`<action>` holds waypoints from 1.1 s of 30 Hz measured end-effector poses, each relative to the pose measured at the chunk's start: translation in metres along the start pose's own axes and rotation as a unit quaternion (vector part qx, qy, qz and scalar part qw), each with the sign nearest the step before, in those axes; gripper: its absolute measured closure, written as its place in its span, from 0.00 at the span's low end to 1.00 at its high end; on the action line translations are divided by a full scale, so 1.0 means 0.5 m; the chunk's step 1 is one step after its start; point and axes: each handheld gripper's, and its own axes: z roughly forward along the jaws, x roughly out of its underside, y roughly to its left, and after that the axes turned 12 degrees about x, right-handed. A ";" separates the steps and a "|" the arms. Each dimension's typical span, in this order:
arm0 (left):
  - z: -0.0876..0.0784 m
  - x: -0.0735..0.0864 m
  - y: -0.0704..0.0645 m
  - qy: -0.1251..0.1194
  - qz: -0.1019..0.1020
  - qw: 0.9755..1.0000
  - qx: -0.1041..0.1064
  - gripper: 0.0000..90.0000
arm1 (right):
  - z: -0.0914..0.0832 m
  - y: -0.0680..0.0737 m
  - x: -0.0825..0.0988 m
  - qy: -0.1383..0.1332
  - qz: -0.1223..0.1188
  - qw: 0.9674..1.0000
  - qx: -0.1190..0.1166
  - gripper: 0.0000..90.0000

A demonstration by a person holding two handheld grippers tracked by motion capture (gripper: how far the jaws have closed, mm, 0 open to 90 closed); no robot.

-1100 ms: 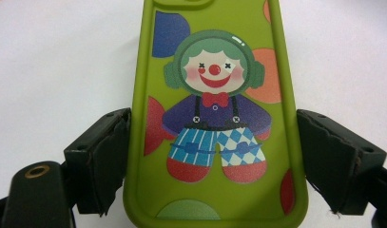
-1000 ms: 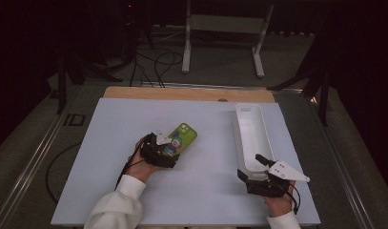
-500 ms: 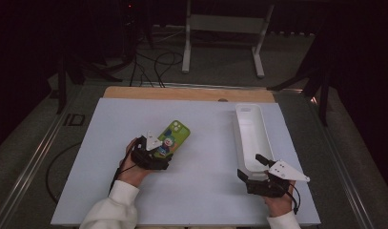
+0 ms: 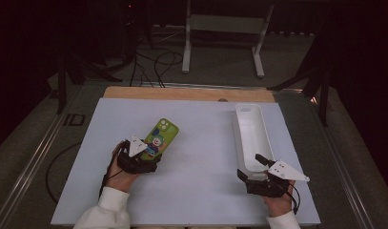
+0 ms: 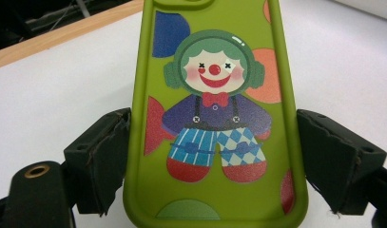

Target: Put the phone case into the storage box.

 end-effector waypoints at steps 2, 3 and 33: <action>-0.003 0.003 0.003 -0.005 -0.001 1.000 -0.001 0.18 | 0.000 0.000 0.000 0.000 0.000 1.000 0.001 0.11; -0.004 0.004 0.004 -0.007 -0.001 1.000 -0.002 0.18 | 0.000 0.000 0.000 0.000 0.000 1.000 0.001 0.11; -0.050 -0.004 0.002 -0.071 0.013 0.997 -0.025 0.18 | 0.013 0.015 -0.030 0.003 -0.004 1.000 -0.030 0.09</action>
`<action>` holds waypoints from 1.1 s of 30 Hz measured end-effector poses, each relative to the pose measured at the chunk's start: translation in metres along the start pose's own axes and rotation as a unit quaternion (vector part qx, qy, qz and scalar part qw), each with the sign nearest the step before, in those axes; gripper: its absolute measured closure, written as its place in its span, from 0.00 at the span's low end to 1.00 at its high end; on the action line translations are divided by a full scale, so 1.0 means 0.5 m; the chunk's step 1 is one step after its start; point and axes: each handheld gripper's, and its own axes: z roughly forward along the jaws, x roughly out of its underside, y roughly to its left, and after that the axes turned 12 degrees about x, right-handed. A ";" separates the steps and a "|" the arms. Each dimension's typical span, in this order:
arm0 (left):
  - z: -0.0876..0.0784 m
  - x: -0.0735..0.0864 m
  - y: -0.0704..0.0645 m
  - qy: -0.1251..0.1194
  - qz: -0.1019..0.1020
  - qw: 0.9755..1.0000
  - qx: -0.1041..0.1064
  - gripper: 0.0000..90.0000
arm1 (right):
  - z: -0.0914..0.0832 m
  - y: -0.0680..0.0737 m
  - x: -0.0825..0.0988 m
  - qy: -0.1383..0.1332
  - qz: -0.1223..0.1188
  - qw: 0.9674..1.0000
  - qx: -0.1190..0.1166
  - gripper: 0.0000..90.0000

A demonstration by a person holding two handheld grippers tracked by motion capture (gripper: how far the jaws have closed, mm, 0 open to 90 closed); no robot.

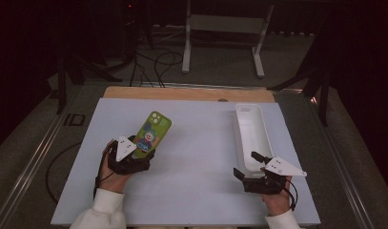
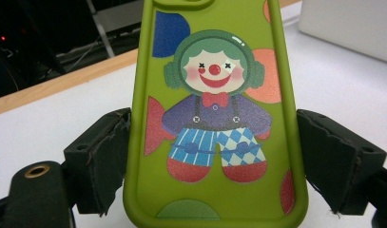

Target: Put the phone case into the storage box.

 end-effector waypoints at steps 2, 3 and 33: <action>-0.001 -0.002 -0.002 -0.001 0.002 1.000 0.002 0.18 | 0.005 0.006 -0.006 -0.001 -0.002 1.000 -0.005 0.09; -0.001 -0.003 -0.003 -0.001 0.002 1.000 0.002 0.18 | 0.008 0.007 -0.008 -0.002 0.000 1.000 -0.009 0.09; -0.006 -0.022 -0.036 -0.018 0.023 0.999 0.027 0.18 | 0.100 0.071 -0.063 0.027 -0.009 0.998 -0.053 0.10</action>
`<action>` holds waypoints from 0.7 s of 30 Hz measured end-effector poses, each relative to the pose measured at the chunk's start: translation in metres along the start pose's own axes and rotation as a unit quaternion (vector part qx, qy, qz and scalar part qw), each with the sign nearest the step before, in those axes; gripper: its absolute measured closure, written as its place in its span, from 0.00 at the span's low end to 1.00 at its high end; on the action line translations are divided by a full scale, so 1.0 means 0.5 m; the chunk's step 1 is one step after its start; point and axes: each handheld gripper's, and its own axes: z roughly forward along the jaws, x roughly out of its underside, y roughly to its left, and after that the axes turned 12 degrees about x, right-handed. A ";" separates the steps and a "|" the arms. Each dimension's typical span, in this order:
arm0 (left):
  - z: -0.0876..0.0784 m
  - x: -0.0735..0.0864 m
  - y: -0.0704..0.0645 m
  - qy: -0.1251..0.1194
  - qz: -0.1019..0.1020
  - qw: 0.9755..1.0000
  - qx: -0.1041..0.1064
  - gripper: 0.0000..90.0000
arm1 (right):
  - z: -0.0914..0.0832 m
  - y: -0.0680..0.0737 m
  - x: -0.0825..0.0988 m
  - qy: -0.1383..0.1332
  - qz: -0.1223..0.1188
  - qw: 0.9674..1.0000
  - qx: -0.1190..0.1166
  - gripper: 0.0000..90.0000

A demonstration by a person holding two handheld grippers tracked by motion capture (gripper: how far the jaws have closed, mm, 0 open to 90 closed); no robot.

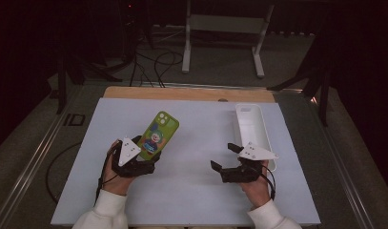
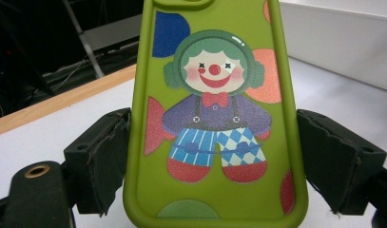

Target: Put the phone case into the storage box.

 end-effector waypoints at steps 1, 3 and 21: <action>0.000 0.000 0.000 0.000 -0.001 1.000 0.003 0.18 | 0.004 0.002 -0.003 0.005 0.000 1.000 0.003 0.10; 0.001 -0.001 -0.001 -0.003 -0.005 1.000 0.007 0.18 | 0.012 0.005 -0.010 0.005 0.004 1.000 0.000 0.10; 0.012 -0.002 -0.015 0.005 0.010 1.000 0.012 0.18 | 0.076 0.039 -0.063 0.011 0.017 0.999 -0.031 0.10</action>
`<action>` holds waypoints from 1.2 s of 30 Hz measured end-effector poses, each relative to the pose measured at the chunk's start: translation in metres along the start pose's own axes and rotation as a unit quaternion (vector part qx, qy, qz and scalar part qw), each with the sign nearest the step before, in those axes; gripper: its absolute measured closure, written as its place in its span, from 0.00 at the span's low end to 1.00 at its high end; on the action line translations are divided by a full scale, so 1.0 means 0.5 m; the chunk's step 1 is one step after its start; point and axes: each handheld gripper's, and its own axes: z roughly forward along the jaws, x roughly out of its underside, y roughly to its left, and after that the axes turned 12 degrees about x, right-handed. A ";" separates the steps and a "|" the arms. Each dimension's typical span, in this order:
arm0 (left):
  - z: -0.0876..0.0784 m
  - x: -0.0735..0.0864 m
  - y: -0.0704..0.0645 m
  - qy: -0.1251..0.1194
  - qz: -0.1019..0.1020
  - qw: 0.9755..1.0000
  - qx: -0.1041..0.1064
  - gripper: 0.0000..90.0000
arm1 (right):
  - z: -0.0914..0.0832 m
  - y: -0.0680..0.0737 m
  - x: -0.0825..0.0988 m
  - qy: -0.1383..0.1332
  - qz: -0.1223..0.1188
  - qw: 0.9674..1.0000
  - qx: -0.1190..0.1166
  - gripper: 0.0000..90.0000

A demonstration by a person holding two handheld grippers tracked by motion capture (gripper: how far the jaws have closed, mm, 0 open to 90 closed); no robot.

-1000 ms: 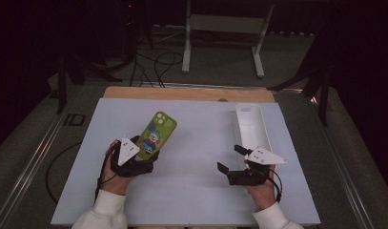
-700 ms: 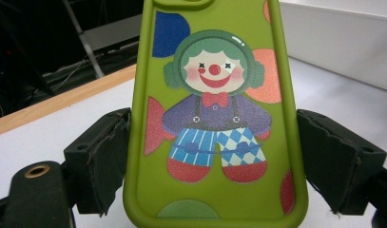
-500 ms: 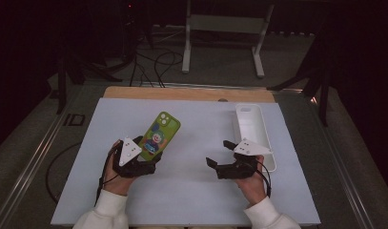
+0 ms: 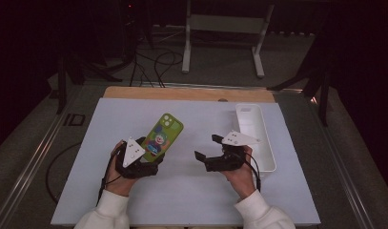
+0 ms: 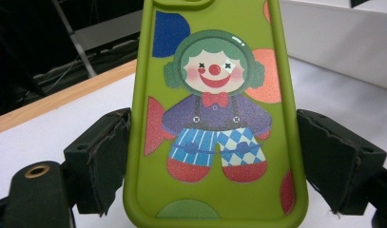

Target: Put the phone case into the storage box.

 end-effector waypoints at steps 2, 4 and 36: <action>0.001 -0.001 -0.002 0.001 0.002 1.000 0.001 0.18 | 0.007 0.003 -0.002 0.000 0.005 1.000 -0.004 0.10; 0.002 -0.001 -0.004 0.001 0.004 1.000 0.002 0.18 | 0.015 0.004 -0.004 0.004 0.011 1.000 -0.009 0.10; 0.019 -0.010 -0.045 -0.008 0.038 0.999 0.031 0.18 | 0.107 0.040 -0.041 0.016 0.059 0.995 -0.076 0.11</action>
